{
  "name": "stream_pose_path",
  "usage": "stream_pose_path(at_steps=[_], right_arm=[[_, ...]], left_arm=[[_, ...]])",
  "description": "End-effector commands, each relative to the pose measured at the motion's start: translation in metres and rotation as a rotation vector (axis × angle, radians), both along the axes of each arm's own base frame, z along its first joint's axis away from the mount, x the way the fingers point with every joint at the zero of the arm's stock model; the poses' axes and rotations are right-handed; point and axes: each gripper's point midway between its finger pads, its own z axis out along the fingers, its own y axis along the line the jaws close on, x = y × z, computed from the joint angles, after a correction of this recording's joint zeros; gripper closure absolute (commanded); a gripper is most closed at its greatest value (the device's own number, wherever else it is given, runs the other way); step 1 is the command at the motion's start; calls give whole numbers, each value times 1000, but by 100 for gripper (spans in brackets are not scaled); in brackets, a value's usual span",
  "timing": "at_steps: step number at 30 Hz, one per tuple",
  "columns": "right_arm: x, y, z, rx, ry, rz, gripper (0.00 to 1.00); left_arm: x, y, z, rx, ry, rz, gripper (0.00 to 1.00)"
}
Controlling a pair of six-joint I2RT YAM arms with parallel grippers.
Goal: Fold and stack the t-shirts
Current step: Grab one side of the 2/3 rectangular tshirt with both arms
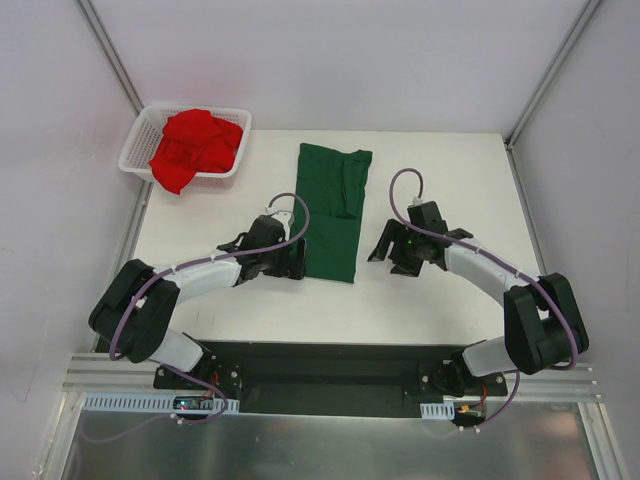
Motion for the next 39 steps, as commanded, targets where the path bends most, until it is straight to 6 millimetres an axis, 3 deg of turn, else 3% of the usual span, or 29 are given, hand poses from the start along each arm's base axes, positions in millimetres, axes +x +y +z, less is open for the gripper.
stream_pose_path(at_steps=[1, 7, 20, 29, 35, 39], right_arm=[[1, 8, 10, 32, -55, -2, 24], [-12, 28, -2, 26, -45, 76, 24], [-10, 52, -24, 107, -28, 123, 25], [11, 74, -31, 162, -27, 160, 25], [4, 73, -38, 169, 0, 158, 26], [-12, 66, -46, 157, 26, 150, 26]], left_arm=[[-4, -1, -1, 2, -6, -24, 1], [-6, 3, -11, 22, 11, -10, 1], [1, -8, -13, 1, 25, -26, 2], [0, -11, -18, -5, 56, -21, 18], [0, -8, -21, 18, 62, -24, 27], [-3, -7, -20, 18, 65, -28, 28]])
